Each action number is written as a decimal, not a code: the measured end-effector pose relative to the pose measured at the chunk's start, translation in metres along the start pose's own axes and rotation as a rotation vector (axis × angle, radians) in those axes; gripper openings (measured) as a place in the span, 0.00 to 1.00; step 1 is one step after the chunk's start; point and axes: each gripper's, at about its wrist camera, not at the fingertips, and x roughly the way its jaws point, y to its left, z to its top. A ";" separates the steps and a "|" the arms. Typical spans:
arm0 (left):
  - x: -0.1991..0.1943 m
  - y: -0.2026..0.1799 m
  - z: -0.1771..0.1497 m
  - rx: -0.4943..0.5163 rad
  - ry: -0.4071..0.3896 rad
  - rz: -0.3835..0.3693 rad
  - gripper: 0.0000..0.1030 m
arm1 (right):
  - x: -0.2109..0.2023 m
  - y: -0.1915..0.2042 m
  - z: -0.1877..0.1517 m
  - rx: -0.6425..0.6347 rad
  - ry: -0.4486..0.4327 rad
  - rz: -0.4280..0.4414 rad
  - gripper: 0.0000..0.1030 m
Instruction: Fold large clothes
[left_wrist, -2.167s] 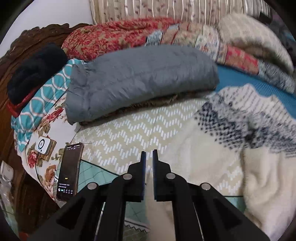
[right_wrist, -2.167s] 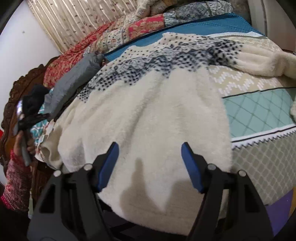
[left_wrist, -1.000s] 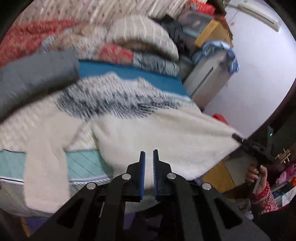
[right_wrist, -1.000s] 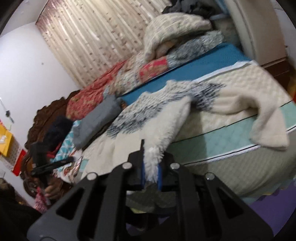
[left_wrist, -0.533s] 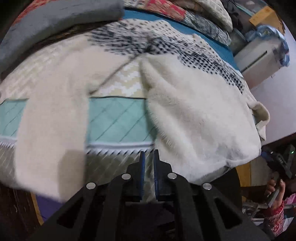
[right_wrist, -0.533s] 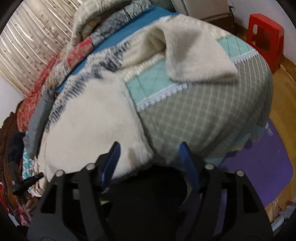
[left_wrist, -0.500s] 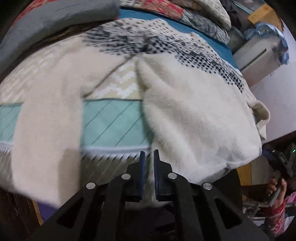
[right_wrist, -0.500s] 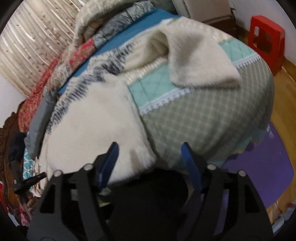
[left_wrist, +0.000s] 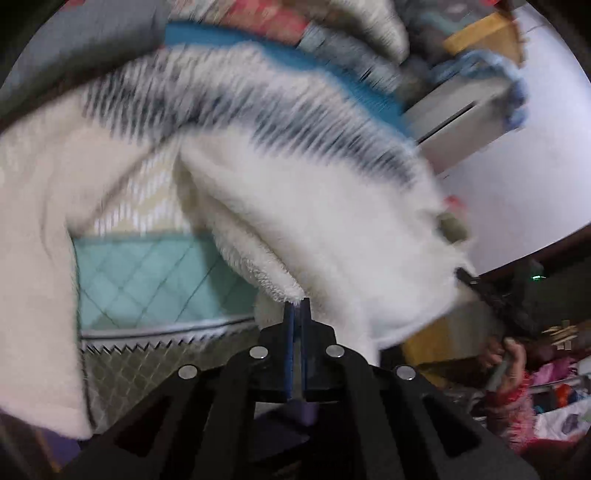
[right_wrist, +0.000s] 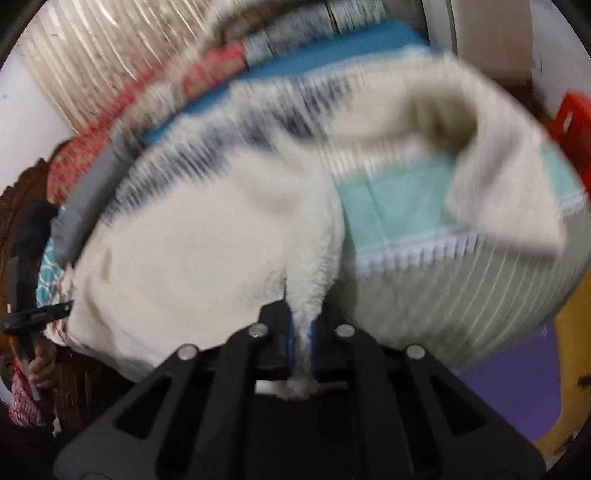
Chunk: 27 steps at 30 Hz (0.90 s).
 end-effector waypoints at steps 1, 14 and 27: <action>-0.026 -0.009 0.006 0.002 -0.046 -0.039 0.31 | -0.020 0.009 0.014 -0.003 -0.065 0.038 0.06; -0.102 -0.004 -0.038 -0.079 -0.137 0.022 0.31 | -0.057 0.001 -0.015 0.007 -0.087 -0.032 0.06; -0.050 0.041 -0.074 -0.095 0.026 0.322 0.31 | -0.005 -0.093 -0.071 0.267 0.062 -0.128 0.45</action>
